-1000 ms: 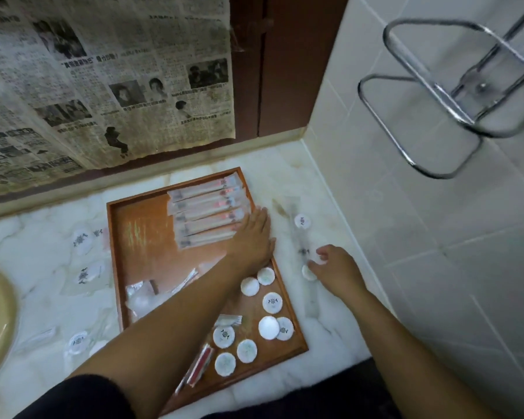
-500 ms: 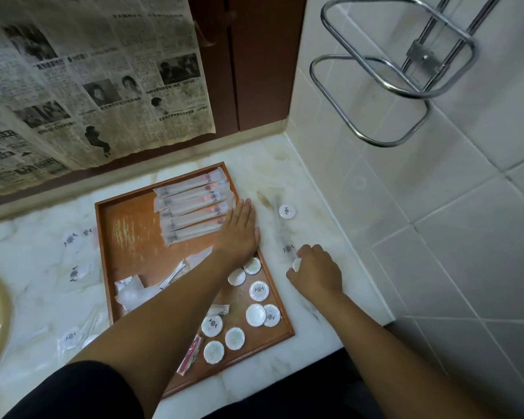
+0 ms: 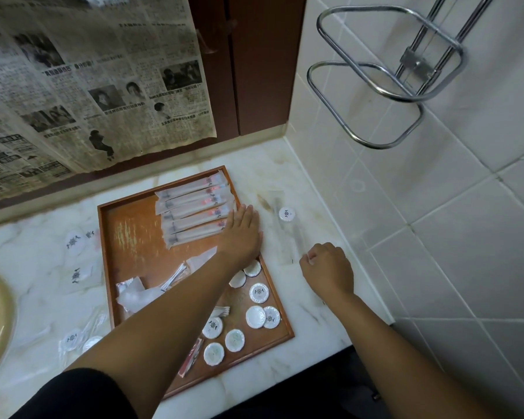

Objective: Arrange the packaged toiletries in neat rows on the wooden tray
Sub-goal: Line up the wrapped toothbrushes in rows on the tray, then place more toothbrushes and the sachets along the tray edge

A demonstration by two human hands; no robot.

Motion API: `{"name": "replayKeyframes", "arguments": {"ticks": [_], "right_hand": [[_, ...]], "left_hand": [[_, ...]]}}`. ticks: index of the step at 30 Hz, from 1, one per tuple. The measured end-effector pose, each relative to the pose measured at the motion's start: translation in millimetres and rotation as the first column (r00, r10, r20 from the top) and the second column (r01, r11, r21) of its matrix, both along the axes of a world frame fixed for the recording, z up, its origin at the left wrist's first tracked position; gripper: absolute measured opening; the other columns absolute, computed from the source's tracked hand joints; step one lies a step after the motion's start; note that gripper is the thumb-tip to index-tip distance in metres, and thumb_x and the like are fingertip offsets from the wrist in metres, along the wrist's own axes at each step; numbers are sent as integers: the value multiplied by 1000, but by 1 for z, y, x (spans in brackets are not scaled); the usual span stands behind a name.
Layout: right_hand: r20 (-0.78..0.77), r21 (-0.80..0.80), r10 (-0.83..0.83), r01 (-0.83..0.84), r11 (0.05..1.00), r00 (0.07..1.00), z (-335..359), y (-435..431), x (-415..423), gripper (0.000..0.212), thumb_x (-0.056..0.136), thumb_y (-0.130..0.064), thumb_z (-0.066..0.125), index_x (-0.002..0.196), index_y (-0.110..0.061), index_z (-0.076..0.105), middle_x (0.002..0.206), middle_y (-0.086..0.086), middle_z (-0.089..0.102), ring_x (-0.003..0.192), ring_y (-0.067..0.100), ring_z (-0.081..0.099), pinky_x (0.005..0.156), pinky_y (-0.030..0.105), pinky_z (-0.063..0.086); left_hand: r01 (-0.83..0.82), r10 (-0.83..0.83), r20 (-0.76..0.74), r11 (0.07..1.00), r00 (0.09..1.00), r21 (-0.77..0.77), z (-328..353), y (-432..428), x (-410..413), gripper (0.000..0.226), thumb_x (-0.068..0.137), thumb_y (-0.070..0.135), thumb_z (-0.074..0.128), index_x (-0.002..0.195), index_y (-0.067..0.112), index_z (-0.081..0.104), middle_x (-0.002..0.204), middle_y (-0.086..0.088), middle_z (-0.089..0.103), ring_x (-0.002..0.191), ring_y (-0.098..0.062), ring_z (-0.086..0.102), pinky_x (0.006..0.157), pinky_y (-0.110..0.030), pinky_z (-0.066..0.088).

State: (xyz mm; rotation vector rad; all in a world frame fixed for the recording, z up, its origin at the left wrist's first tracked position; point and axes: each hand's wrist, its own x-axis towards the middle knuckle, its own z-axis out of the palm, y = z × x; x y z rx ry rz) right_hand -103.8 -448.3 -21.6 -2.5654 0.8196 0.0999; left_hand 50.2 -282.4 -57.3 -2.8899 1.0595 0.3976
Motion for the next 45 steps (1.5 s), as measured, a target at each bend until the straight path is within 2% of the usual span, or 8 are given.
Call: {"name": "replayKeyframes", "arguments": {"ticks": [3, 6, 11, 21, 30, 38, 42, 45], "right_hand": [[36, 141, -91, 85, 986, 995, 2, -6, 1, 19, 95, -33, 58, 87, -19, 67, 88, -4, 67, 85, 21, 61, 71, 36, 54], [33, 322, -244, 221, 921, 969, 6, -12, 2, 17, 98, -32, 56, 88, -21, 63, 82, -10, 68, 77, 16, 64, 63, 28, 48], [15, 390, -302, 273, 879, 953, 6, -22, -1, 12, 101, -33, 54, 104, -23, 61, 94, -10, 68, 86, 15, 65, 71, 30, 48], [-4, 437, -293, 265, 859, 956, 4, -29, -3, 16, 100, -34, 56, 106, -23, 66, 99, -8, 70, 91, 14, 64, 72, 27, 44], [7, 375, -211, 193, 907, 977, 10, -17, 5, 13, 101, -35, 57, 100, -25, 65, 88, -14, 65, 84, 13, 62, 68, 26, 43], [30, 341, -132, 114, 933, 991, 21, 1, 16, 13, 101, -33, 54, 94, -26, 62, 83, -13, 64, 81, 14, 61, 67, 29, 43], [21, 362, -70, 58, 930, 997, 27, 13, 22, 13, 100, -32, 55, 91, -26, 62, 82, -11, 65, 81, 15, 62, 66, 29, 45], [61, 416, -2, -24, 909, 998, 34, 29, 33, 10, 100, -31, 57, 94, -27, 64, 86, -14, 65, 82, 8, 60, 68, 24, 44]], "left_hand": [[141, -136, 53, 982, 989, -124, 0, -9, -8, 47, 104, 16, 37, 150, 7, 41, 155, -20, 40, 149, -38, 29, 125, -57, 2], [394, -372, 140, 900, 917, -186, 0, -23, -8, 41, 88, 2, 65, 128, 12, 64, 129, -16, 63, 123, -37, 57, 119, -63, 20], [568, -561, 155, 823, 813, 0, 9, -33, -5, 42, 94, 4, 57, 133, 17, 62, 134, -8, 58, 121, -34, 53, 122, -63, 9], [684, -689, 237, 720, 685, 116, 14, -29, 5, 16, 90, 15, 66, 102, 23, 72, 100, 4, 67, 100, -28, 58, 115, -70, 25], [691, -639, 334, 721, 693, -55, 20, -3, -11, 29, 73, -8, 71, 89, 15, 64, 65, 0, 52, 70, -25, 47, 106, -67, 39], [518, -356, 380, 658, 854, -546, 53, 38, -43, 14, 96, 4, 65, 103, 14, 72, 107, -2, 73, 87, -28, 58, 99, -50, 42], [419, -143, 434, 634, 890, -650, 77, 64, -58, 6, 95, 9, 72, 99, 10, 76, 107, -5, 74, 87, -28, 63, 91, -49, 46], [250, 49, 374, 663, 926, -705, 78, 92, -61, 7, 96, 12, 69, 98, 12, 75, 102, -3, 74, 92, -28, 66, 100, -51, 45]]}}
